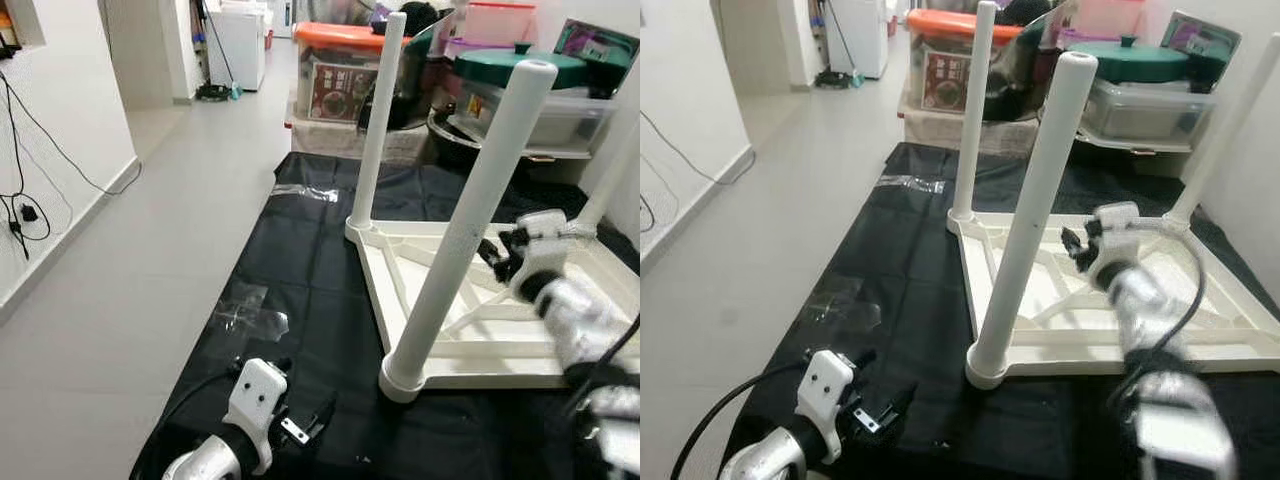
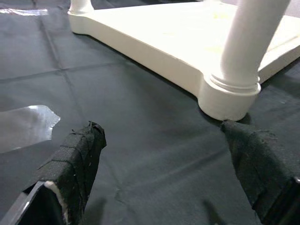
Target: Building children table
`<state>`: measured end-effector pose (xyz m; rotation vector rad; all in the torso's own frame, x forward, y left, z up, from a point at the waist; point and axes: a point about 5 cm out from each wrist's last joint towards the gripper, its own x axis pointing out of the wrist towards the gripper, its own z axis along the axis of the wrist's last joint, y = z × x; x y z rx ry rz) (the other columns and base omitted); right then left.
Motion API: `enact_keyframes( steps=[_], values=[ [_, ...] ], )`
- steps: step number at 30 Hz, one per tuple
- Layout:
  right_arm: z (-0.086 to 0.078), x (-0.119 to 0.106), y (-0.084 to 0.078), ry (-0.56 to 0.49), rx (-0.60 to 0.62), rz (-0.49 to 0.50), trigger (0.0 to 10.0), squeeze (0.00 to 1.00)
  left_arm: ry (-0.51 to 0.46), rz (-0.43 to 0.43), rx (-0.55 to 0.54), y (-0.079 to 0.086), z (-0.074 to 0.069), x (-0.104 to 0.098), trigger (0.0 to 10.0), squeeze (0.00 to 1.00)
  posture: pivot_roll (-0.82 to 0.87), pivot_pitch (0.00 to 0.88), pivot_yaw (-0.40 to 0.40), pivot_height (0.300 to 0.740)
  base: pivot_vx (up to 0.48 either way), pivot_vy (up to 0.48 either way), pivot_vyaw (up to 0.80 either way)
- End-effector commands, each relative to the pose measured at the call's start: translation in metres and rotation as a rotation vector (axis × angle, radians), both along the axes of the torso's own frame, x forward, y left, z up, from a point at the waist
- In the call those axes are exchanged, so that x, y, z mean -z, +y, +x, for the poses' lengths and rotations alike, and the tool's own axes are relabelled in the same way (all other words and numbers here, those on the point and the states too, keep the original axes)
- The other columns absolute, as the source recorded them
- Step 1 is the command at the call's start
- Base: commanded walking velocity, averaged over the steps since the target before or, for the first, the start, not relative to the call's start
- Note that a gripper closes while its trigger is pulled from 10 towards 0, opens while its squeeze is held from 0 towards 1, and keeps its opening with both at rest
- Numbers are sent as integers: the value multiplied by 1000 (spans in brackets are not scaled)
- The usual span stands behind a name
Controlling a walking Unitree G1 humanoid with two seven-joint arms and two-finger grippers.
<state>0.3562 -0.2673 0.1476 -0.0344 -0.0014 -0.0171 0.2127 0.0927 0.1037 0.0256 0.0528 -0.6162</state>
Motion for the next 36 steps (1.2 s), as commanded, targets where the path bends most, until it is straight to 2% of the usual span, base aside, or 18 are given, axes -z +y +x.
enact_keyframes(
  steps=[1, 3, 6, 9, 10, 17, 19, 24, 27, 28, 31, 32, 35, 36],
  values=[
    [0, -13, 8, -91, 36, 63, 10000, 0, 9, 15, -4, 1, 0, 4, 10000, 0, 158, 0, -71, 740, 0, 0, 0],
    [-2, -12, 21, -116, 48, 124, 10000, 0, 9, 16, -7, 1, 0, 4, 10000, 0, 160, 0, -72, 740, -137, 0, 0],
    [-5, -15, 37, -155, 37, 160, 10000, 0, 11, 16, -11, 1, 0, 5, 10000, 0, 160, 0, -73, 740, -306, 0, 0],
    [-6, -16, 41, -156, 31, 153, 10000, 0, 12, 16, -12, 1, 0, 5, 10000, 0, 159, 0, -70, 740, -326, 0, 0],
    [-7, -17, 45, -155, 30, 117, 10000, 0, 14, 16, -12, 1, 0, 5, 10000, 0, 159, 0, -75, 740, -371, 0, 0],
    [-11, -15, 47, -144, 73, 112, 10000, 0, 17, 10, -8, 0, 0, 6, 10000, 0, 156, 0, -73, 740, -374, 0, 0],
    [-14, -12, 45, -124, 142, 70, 10000, 0, 26, 12, -10, 0, 0, 7, 10000, 0, 159, 0, -74, 740, -180, 0, 0],
    [-17, -9, 42, -84, 222, 67, 10000, 0, 31, 14, -9, 0, 0, 8, 10000, 0, 158, 0, -74, 740, 0, 0, 0],
    [-34, 2, 55, -57, 88, 26, 10000, 0, 28, 15, -11, 0, 0, 7, 10000, 0, 158, 0, -77, 740, 0, 0, 0],
    [-34, 2, 55, -57, 88, 26, 10000, 0, 28, 15, -11, 0, 0, 7, 10000, 0, 158, 0, -77, 740, 0, 0, 0],
    [-54, 19, 69, -6, 24, 28, 10000, 0, 24, 17, -24, 0, 0, 6, 10000, 0, 143, 0, -77, 740, 0, 0, 0],
    [-54, 19, 69, -6, 24, 28, 10000, 0, 24, 17, -24, 0, 0, 6, 10000, 0, 143, 0, -77, 740, 0, 0, 0],
    [-72, 30, 82, 29, 0, 30, 10000, 0, 18, 18, -39, -1, 1, 5, 10000, 0, 117, 0, -78, 740, 0, 0, 0],
    [-72, 30, 82, 29, 0, 30, 10000, 0, 18, 18, -39, -1, 1, 5, 10000, 0, 117, 0, -78, 740, 0, 0, 0]
  ],
)
